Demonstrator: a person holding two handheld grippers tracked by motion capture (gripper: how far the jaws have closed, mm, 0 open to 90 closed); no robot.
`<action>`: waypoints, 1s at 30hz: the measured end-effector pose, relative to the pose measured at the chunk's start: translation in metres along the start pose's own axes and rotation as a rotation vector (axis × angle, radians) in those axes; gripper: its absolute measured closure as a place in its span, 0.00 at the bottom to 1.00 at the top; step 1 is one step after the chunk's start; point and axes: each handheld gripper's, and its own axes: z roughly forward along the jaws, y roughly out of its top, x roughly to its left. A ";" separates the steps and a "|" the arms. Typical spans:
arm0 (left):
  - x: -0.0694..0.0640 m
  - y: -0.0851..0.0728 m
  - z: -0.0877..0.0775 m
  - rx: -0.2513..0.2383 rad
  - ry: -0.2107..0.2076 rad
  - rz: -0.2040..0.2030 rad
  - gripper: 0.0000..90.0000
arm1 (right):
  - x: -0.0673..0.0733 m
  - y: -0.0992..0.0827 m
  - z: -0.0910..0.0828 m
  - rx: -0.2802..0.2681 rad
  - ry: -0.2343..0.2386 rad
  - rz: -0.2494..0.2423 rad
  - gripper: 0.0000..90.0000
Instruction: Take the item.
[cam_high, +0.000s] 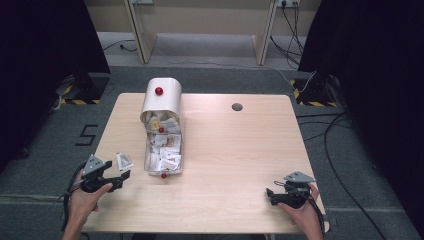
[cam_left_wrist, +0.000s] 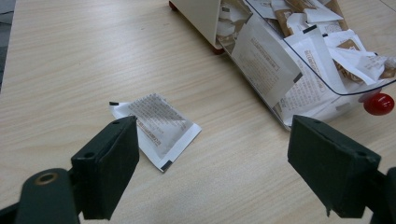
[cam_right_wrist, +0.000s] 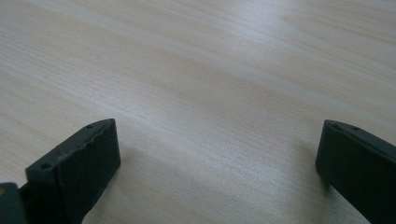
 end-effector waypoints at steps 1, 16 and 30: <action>-0.001 -0.001 -0.001 0.001 0.000 0.004 0.18 | 0.000 0.000 0.000 0.000 0.000 0.000 0.01; -0.006 -0.015 -0.003 0.023 -0.007 0.002 0.18 | 0.000 0.000 0.000 0.000 0.000 0.000 0.01; -0.012 -0.026 -0.002 0.047 -0.013 0.011 0.18 | 0.000 0.000 0.000 0.000 0.000 0.000 0.01</action>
